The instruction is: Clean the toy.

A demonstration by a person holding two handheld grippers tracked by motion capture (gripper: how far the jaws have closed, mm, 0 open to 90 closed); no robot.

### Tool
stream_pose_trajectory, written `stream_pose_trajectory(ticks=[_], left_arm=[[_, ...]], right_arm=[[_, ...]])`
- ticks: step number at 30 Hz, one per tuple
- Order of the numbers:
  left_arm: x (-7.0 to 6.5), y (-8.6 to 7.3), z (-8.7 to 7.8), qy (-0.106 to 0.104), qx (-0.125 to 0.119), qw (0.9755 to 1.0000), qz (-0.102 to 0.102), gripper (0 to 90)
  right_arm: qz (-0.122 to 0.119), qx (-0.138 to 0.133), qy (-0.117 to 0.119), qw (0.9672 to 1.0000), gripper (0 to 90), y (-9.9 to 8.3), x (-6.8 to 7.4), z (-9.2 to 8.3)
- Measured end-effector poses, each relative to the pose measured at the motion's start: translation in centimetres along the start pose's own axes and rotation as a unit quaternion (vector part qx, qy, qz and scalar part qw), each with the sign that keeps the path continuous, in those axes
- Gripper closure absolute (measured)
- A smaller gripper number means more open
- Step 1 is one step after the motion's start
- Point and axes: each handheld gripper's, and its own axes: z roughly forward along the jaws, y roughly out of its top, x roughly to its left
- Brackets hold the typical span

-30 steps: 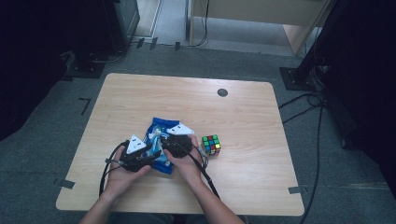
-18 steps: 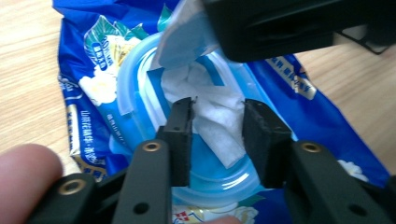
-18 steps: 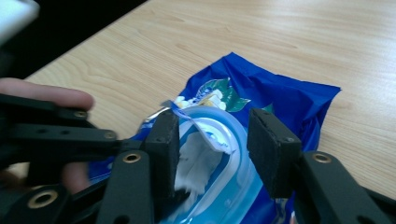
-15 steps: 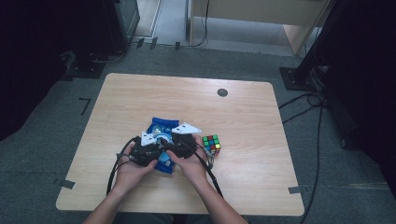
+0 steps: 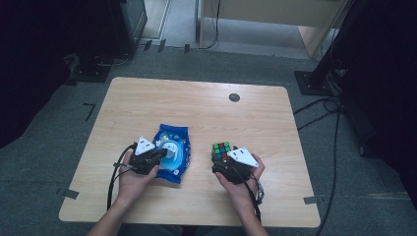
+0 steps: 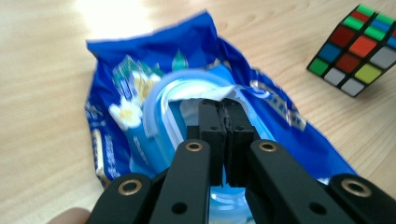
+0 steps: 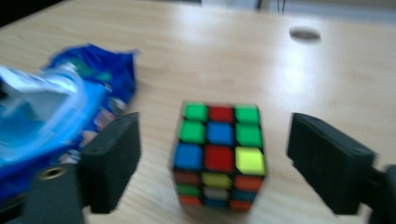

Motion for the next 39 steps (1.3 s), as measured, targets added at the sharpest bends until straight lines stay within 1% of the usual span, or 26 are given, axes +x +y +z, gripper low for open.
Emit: stream_pose_trajectory(ticks=[2, 4, 6, 9, 11, 13, 15, 16, 18, 19, 20, 21, 22, 23, 24, 25, 27, 28, 29, 31, 33, 35, 36, 37, 38, 39], left_arm=[[0.0, 0.3, -0.5, -0.002, -0.019, 0.9998, -0.001, 89.4], [0.1, 0.7, -1.0, -0.006, -0.037, 0.9993, -0.001, 89.4], [0.1, 1.0, -1.5, -0.005, -0.054, 0.9985, 0.004, 89.4], [0.3, 1.3, -2.6, 0.002, -0.092, 0.9956, 0.014, 89.4], [0.4, 1.3, -3.2, 0.012, -0.127, 0.9914, 0.028, 89.2], [0.6, 1.3, -3.7, 0.017, -0.152, 0.9876, 0.035, 89.2], [0.9, 1.4, -4.6, 0.011, -0.187, 0.9819, 0.030, 89.2], [1.0, 1.5, -4.9, 0.008, -0.196, 0.9802, 0.025, 89.2], [1.3, 1.7, -5.4, -0.006, -0.204, 0.9788, 0.018, 88.9], [1.5, 1.8, -5.6, -0.019, -0.201, 0.9793, 0.016, 88.4], [1.6, 1.8, -5.7, -0.029, -0.198, 0.9798, 0.012, 87.7], [1.9, 1.7, -5.6, -0.037, -0.187, 0.9816, 0.008, 86.7], [2.0, 1.5, -5.4, -0.041, -0.176, 0.9835, 0.005, 84.8], [2.2, 1.3, -4.9, -0.048, -0.159, 0.9862, 0.001, 81.4], [2.5, 0.8, -4.1, -0.052, -0.131, 0.9899, -0.008, 77.3], [2.7, 0.6, -3.6, -0.050, -0.114, 0.9922, -0.013, 71.2], [2.9, 0.0, -2.3, -0.033, -0.060, 0.9973, -0.028, 55.1], [2.9, -0.2, -1.7, -0.023, -0.036, 0.9987, -0.029, 49.4], [2.9, -0.3, -1.5, -0.021, -0.027, 0.9991, -0.027, 45.1], [2.7, -0.3, -1.4, -0.022, -0.028, 0.9990, -0.028, 41.1], [2.5, 0.0, -1.3, -0.024, -0.026, 0.9990, -0.027, 42.2], [2.1, 0.1, -0.8, -0.033, -0.003, 0.9994, -0.013, 50.2], [1.8, 0.0, -0.7, -0.018, 0.001, 0.9998, 0.005, 56.5], [1.6, 0.0, -0.7, -0.015, -0.003, 0.9998, 0.013, 69.6], [1.5, 0.0, -0.9, -0.024, -0.010, 0.9996, 0.009, 75.2], [1.5, 0.1, -1.1, -0.021, -0.022, 0.9995, 0.005, 79.2]], right_arm=[[0.017, 0.024, 0.006, 0.9995, 15.0, -0.6, -0.6, 0.6], [0.031, 0.046, 0.018, 0.9983, 14.5, -1.3, -0.6, 1.5], [0.029, 0.069, 0.011, 0.9971, 14.6, -1.9, -0.3, 2.4], [0.034, 0.086, -0.001, 0.9957, 18.0, -2.2, -0.1, 3.2], [0.034, 0.084, -0.005, 0.9959, 24.6, -2.2, -0.2, 3.3], [0.035, 0.082, -0.008, 0.9959, 30.2, -2.3, -0.2, 3.3], [0.036, 0.079, -0.004, 0.9962, 31.4, -2.4, -0.4, 3.4], [0.031, 0.079, -0.003, 0.9964, 31.8, -2.4, -0.4, 3.4], [0.028, 0.077, 0.001, 0.9966, 33.7, -2.4, -0.6, 3.3], [0.029, 0.073, 0.007, 0.9968, 34.5, -2.4, -0.6, 3.2], [0.030, 0.072, 0.024, 0.9967, 34.6, -2.3, -0.8, 3.0], [0.026, 0.071, 0.043, 0.9962, 34.6, -2.3, -0.9, 2.9], [0.011, 0.073, 0.063, 0.9953, 34.6, -2.3, -0.8, 2.8], [0.000, 0.075, 0.072, 0.9945, 34.6, -2.4, -0.7, 2.8], [-0.014, 0.076, 0.079, 0.9939, 34.6, -2.5, -0.6, 2.7], [-0.025, 0.077, 0.088, 0.9928, 34.6, -2.6, -0.6, 2.7], [-0.035, 0.079, 0.100, 0.9912, 34.6, -2.6, -0.6, 2.7], [-0.038, 0.077, 0.104, 0.9909, 34.6, -2.6, -0.7, 2.7], [-0.034, 0.076, 0.107, 0.9908, 34.5, -2.7, -0.9, 2.7], [-0.028, 0.077, 0.108, 0.9908, 33.3, -2.7, -1.1, 2.8], [-0.033, 0.085, 0.101, 0.9907, 31.6, -2.9, -1.1, 3.1], [-0.030, 0.090, 0.100, 0.9904, 31.5, -3.1, -1.1, 3.3], [-0.029, 0.088, 0.100, 0.9906, 33.3, -3.0, -1.1, 3.4], [-0.028, 0.084, 0.102, 0.9908, 34.8, -2.9, -1.2, 3.3], [-0.021, 0.086, 0.112, 0.9898, 34.8, -2.8, -1.2, 3.3], [-0.016, 0.084, 0.122, 0.9888, 34.9, -2.6, -1.3, 3.2]])
